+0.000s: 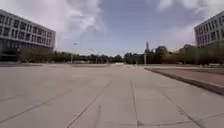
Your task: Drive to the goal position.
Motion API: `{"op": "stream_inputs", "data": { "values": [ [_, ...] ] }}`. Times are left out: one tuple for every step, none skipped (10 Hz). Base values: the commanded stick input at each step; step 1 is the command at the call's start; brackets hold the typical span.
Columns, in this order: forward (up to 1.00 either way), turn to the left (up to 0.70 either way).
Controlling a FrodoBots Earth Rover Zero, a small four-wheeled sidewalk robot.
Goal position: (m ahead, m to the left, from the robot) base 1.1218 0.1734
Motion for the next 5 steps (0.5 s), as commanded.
{"op": "stream_inputs", "data": {
  "values": [
    [1.00, -0.27],
    [1.00, -0.27],
    [1.00, -0.27],
    [1.00, -0.27],
    [1.00, -0.27]
  ]
}}
